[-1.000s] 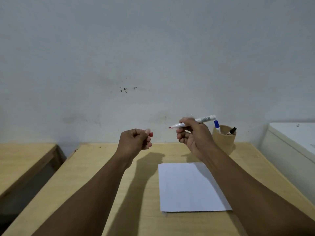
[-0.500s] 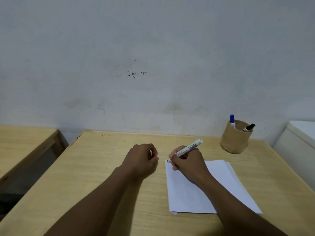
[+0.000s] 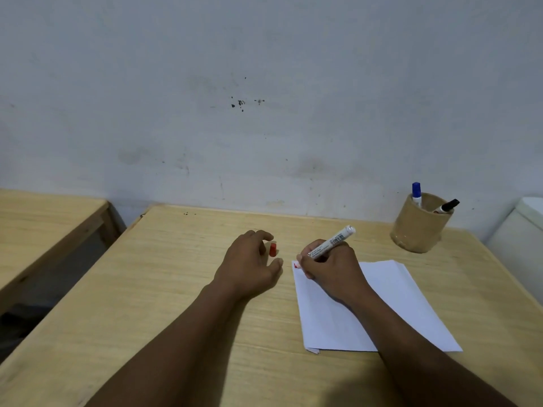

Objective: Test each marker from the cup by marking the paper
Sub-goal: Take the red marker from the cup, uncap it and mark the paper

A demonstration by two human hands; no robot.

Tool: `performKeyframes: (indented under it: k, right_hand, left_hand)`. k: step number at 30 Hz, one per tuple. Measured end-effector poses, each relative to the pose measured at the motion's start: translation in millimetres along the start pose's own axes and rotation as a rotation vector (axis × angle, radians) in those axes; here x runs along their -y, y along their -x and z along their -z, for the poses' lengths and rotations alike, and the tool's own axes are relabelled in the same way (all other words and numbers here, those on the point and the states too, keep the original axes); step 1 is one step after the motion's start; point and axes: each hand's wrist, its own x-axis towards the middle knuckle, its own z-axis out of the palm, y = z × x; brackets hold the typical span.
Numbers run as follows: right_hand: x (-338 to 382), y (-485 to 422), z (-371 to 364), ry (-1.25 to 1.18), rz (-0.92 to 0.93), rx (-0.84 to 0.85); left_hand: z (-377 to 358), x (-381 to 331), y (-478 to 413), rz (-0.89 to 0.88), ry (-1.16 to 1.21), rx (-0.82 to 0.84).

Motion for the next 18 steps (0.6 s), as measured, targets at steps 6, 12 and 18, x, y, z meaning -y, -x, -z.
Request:
performKeyframes:
  k: [6, 12, 18]
  right_hand:
    - [7.4, -1.1, 6.6, -0.242, -0.097, -0.082]
    - [33.0, -15.2, 36.1, -0.725, -0.33, -0.265]
    - [63.5, -15.7, 84.0, -0.823, -0.274, -0.19]
  left_hand:
    - [-0.6, -0.7, -1.1, -0.01, 0.028, -0.021]
    - [7.3, -15.0, -22.2, 0.213, 0.43, -0.041]
    - [21.2, -71.8, -60.8, 0.325, 0.992, 0.221]
